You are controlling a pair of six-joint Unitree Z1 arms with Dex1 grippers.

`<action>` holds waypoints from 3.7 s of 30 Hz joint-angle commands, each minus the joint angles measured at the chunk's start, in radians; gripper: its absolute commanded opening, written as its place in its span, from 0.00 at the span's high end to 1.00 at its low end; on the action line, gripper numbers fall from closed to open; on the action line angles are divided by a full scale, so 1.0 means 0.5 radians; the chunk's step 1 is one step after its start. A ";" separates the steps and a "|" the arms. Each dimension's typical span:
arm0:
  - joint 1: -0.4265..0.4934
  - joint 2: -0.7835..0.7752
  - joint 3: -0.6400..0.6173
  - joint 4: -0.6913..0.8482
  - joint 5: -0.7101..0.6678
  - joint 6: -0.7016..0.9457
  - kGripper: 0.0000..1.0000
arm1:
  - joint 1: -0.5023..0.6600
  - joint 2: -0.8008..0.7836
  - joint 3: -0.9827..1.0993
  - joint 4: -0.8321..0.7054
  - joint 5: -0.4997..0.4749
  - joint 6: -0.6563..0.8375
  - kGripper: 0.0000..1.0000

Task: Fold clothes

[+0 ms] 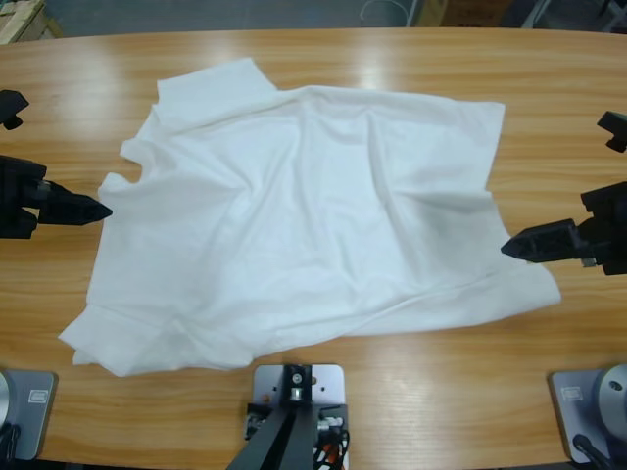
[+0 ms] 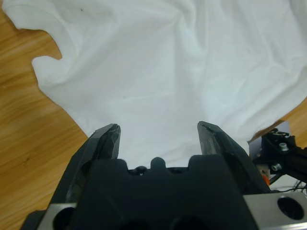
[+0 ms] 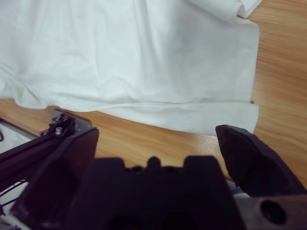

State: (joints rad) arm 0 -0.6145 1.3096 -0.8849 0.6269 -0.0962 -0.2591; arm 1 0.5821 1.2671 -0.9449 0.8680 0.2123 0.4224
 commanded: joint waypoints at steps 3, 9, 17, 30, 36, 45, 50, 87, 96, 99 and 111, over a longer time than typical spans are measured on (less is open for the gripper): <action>0.018 -0.038 0.079 -0.026 -0.032 0.027 0.36 | -0.001 0.082 0.064 -0.024 -0.029 -0.032 0.00; 0.017 -0.044 0.092 -0.051 -0.032 0.030 0.36 | 0.002 0.099 0.064 -0.027 -0.029 -0.032 0.00; 0.018 -0.039 0.095 -0.054 -0.032 0.030 0.36 | 0.002 0.105 0.064 -0.027 -0.029 -0.032 0.00; -0.073 -0.267 0.382 -0.197 -0.291 -0.588 0.36 | 0.005 0.159 0.058 -0.030 -0.016 -0.032 0.00; -0.084 -0.315 0.558 -0.205 -0.161 -0.914 0.36 | 0.005 0.159 0.055 -0.030 -0.016 -0.032 0.00; -0.066 -0.084 0.589 -0.391 -0.104 -1.208 0.36 | 0.005 0.147 0.055 -0.030 -0.016 -0.033 0.00; -0.066 -0.194 0.714 -0.389 -0.191 -1.381 0.53 | 0.005 0.148 0.055 -0.030 -0.017 -0.032 0.00; -0.152 0.046 0.767 -0.168 -0.056 -1.546 0.25 | 0.005 0.129 0.058 -0.030 0.002 -0.044 0.00; -0.173 0.209 0.773 -0.206 -0.072 -1.569 0.25 | 0.005 0.126 0.058 -0.030 0.002 -0.044 0.00; -0.198 0.283 0.761 -0.208 -0.057 -1.583 0.26 | 0.005 0.126 0.058 -0.030 0.002 -0.044 0.00; -0.256 0.326 0.711 -0.233 -0.056 -1.573 0.53 | 0.005 0.137 0.058 -0.030 0.002 -0.044 0.00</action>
State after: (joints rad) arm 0 -0.7177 1.4376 -0.5229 0.5359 -0.1284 -1.0431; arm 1 0.5822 1.3245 -0.9412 0.8648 0.2123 0.4107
